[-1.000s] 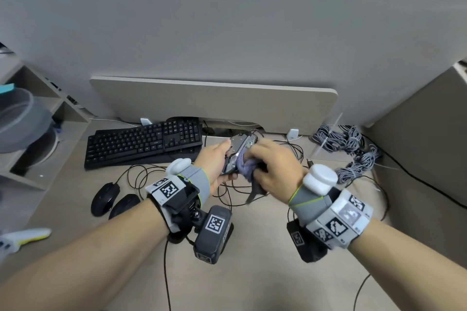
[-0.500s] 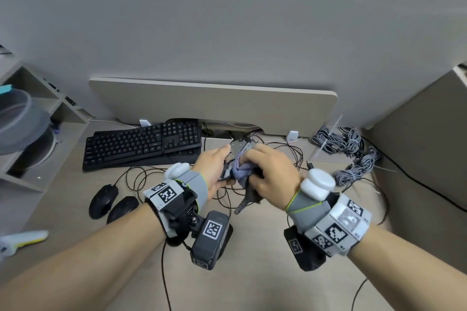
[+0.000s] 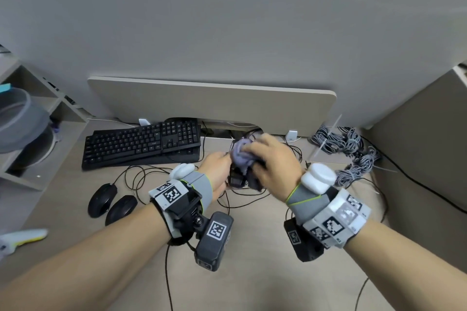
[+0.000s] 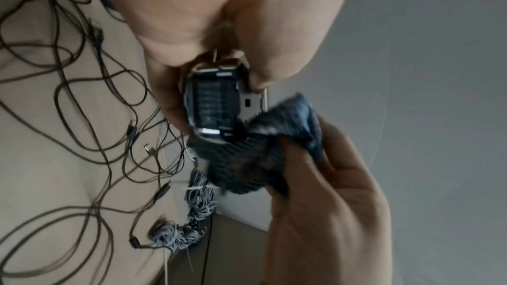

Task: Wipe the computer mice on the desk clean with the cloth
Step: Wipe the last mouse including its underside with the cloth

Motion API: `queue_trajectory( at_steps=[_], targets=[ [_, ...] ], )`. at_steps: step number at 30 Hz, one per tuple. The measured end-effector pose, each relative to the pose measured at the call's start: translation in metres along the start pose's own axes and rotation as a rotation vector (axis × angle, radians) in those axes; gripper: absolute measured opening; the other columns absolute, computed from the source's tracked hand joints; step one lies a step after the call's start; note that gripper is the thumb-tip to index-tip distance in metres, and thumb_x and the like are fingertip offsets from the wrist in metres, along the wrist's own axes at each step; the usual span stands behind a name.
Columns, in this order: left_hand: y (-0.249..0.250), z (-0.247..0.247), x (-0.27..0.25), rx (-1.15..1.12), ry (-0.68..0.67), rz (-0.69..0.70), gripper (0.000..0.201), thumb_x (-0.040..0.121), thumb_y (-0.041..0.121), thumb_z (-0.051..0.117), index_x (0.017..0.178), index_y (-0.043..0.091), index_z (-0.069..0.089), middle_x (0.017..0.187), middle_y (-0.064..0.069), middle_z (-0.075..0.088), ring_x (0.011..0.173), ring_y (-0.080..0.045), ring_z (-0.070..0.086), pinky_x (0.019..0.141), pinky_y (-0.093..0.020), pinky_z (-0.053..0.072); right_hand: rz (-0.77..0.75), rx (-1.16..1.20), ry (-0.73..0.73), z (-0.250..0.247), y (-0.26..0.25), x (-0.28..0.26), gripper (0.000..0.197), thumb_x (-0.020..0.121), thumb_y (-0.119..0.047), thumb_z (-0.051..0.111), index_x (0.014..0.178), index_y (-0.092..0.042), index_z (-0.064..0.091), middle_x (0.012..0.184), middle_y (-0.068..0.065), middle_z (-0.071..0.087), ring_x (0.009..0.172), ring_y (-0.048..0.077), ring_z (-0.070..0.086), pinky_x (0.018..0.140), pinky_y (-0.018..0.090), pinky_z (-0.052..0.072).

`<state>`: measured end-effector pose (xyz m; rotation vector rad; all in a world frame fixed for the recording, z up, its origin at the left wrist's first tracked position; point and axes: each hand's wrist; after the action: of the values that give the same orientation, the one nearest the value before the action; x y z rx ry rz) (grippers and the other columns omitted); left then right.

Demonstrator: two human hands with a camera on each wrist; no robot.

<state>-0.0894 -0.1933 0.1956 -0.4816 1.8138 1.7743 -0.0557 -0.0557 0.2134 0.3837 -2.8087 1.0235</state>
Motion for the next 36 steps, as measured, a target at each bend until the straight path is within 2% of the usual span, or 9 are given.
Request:
queue_trajectory(
  at_steps=[3,6,10,13,21,24,27,32,36],
  targets=[
    [-0.003,0.001,0.005,-0.014,0.003,-0.027,0.021,0.100,0.022,0.052,0.098,0.003,0.061,0.095,-0.024,0.063,0.089,-0.034,0.063,0.091,-0.051,0.052,-0.059,-0.025,-0.114,0.008,-0.003,-0.019,0.030,0.071,-0.019,0.043,0.090,-0.013,0.065,0.089,0.009,0.055,0.071,0.033,0.057,0.054,0.037,0.048],
    [-0.010,-0.002,0.004,-0.039,-0.002,-0.055,0.025,0.103,0.026,0.045,0.111,0.004,0.054,0.103,-0.022,0.063,0.090,-0.033,0.062,0.092,-0.059,0.049,0.049,-0.031,-0.081,-0.001,0.020,-0.015,0.030,0.068,-0.018,0.045,0.084,-0.011,0.069,0.082,0.011,0.056,0.072,0.034,0.058,0.059,0.037,0.050],
    [-0.014,0.003,0.005,-0.069,-0.018,-0.041,0.016,0.104,0.025,0.044,0.101,0.010,0.051,0.097,-0.019,0.062,0.082,-0.030,0.061,0.080,-0.050,0.052,0.038,-0.032,0.009,-0.006,0.014,-0.002,0.028,0.065,-0.007,0.049,0.084,-0.011,0.070,0.079,0.012,0.056,0.069,0.031,0.056,0.056,0.034,0.047],
    [-0.012,0.007,0.005,-0.050,-0.012,-0.036,0.017,0.104,0.027,0.044,0.097,0.012,0.049,0.091,-0.017,0.061,0.075,-0.026,0.060,0.065,-0.036,0.050,-0.001,-0.013,-0.038,0.004,0.007,-0.014,0.032,0.068,-0.015,0.041,0.084,-0.013,0.069,0.081,0.010,0.057,0.068,0.030,0.057,0.054,0.032,0.046],
    [-0.043,0.015,0.013,0.041,0.006,-0.060,0.033,0.095,0.036,0.060,0.113,0.009,0.050,0.114,-0.026,0.065,0.085,-0.030,0.067,0.070,-0.049,0.059,0.196,0.058,-0.020,0.003,0.048,-0.042,0.036,0.064,-0.008,0.047,0.090,-0.012,0.071,0.080,0.010,0.060,0.078,0.031,0.057,0.068,0.031,0.044],
    [-0.062,0.032,0.010,-0.009,-0.043,-0.083,0.043,0.088,0.052,0.063,0.108,0.016,0.052,0.110,-0.016,0.069,0.088,-0.028,0.068,0.066,-0.039,0.057,0.236,0.099,-0.042,0.014,0.057,-0.051,0.038,0.063,-0.010,0.048,0.094,-0.012,0.070,0.084,0.009,0.061,0.083,0.029,0.057,0.072,0.030,0.041],
    [-0.085,0.046,0.015,-0.078,-0.098,-0.165,0.073,0.074,0.077,0.054,0.122,0.022,0.055,0.118,-0.013,0.069,0.099,-0.029,0.070,0.062,-0.037,0.055,0.279,0.199,-0.043,0.027,0.066,-0.066,0.039,0.064,-0.008,0.048,0.097,-0.009,0.069,0.089,0.002,0.060,0.089,0.027,0.057,0.080,0.029,0.042],
    [-0.117,0.062,0.015,-0.117,-0.089,-0.257,0.034,0.101,0.037,0.042,0.127,0.016,0.046,0.119,-0.017,0.066,0.100,-0.035,0.069,0.073,-0.058,0.058,0.355,0.186,-0.098,0.042,0.096,-0.096,0.038,0.065,0.009,0.055,0.096,-0.007,0.069,0.093,0.012,0.065,0.091,0.030,0.058,0.075,0.022,0.035],
    [-0.133,0.076,0.014,-0.075,-0.080,-0.250,0.031,0.101,0.030,0.048,0.124,0.011,0.043,0.101,-0.014,0.067,0.078,-0.026,0.065,0.059,-0.037,0.056,0.424,0.167,-0.014,0.041,0.115,-0.103,0.034,0.067,0.007,0.056,0.095,-0.009,0.067,0.094,0.010,0.068,0.090,0.026,0.058,0.072,0.022,0.034]
  ],
)
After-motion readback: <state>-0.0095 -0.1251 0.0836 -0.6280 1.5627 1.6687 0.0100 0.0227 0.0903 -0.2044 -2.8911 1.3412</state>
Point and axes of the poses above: each hand's wrist, its own x-axis towards the middle knuckle, its own z-axis out of the palm, y = z × x
